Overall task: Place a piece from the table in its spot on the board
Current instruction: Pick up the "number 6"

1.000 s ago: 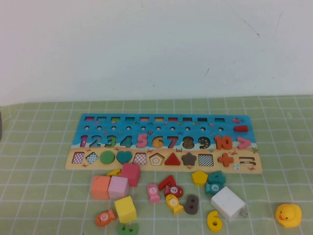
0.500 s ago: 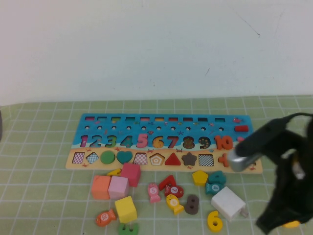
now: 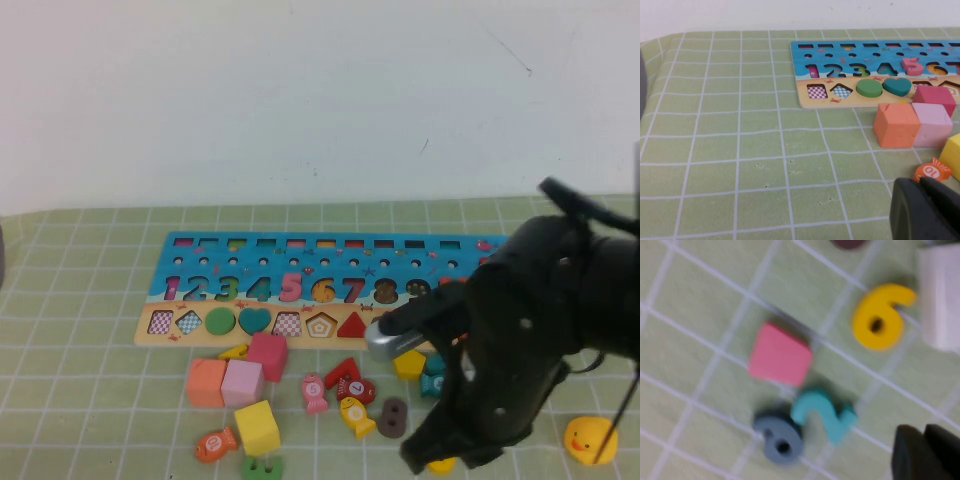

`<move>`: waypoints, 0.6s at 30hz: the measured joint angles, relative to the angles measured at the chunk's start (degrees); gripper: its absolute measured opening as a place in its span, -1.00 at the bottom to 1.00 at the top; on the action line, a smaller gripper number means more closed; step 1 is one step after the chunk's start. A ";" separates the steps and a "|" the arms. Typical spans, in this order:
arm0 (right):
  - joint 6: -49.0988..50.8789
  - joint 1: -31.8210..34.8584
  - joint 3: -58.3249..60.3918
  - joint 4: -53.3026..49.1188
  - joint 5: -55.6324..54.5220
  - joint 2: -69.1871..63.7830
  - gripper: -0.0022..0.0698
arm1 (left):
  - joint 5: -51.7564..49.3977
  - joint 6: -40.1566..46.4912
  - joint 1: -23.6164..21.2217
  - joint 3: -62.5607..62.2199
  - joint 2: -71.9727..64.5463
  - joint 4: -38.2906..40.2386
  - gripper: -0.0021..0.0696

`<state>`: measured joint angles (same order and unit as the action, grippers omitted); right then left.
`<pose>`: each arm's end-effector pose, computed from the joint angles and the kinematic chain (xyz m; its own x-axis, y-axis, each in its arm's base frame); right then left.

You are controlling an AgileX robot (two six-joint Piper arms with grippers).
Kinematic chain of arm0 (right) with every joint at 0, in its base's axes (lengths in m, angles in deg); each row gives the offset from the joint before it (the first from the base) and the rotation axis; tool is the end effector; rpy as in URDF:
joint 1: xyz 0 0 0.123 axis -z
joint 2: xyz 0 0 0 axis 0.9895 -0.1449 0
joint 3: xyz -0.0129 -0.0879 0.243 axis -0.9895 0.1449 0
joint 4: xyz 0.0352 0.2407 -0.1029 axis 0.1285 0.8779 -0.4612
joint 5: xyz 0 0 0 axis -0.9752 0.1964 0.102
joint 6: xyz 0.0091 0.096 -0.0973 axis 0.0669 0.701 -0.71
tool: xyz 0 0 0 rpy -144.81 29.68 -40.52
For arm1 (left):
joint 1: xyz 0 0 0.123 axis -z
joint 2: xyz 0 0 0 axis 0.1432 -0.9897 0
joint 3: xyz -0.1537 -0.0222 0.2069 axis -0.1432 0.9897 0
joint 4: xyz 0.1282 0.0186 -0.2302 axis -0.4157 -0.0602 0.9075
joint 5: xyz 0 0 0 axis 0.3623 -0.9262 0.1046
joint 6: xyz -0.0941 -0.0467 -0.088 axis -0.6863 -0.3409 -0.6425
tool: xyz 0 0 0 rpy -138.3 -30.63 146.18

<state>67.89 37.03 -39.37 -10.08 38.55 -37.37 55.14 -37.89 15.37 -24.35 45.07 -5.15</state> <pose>0.2487 0.2361 0.1402 -0.8368 -0.5270 -0.1487 -0.5304 0.8475 -0.0187 0.1356 -0.0240 0.1657 -0.2620 -0.0756 -0.9621 0.1465 0.9823 -0.1171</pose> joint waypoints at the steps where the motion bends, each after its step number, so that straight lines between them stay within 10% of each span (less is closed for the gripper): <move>1: 0.09 0.00 0.00 0.68 -0.90 -0.71 -0.77 | 0.00 0.00 0.00 0.00 0.00 0.00 -0.95; 9: 7.46 0.00 -0.03 4.89 -10.83 -7.59 0.04 | 0.00 0.00 0.00 0.00 0.00 0.00 -0.95; 18: 15.98 0.00 -0.36 -0.89 -12.63 -11.07 0.15 | 0.00 0.00 0.00 0.00 0.00 0.03 -0.95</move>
<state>83.87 37.03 -39.72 -10.97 25.91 -48.44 55.14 -37.89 15.37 -24.35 45.07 -5.12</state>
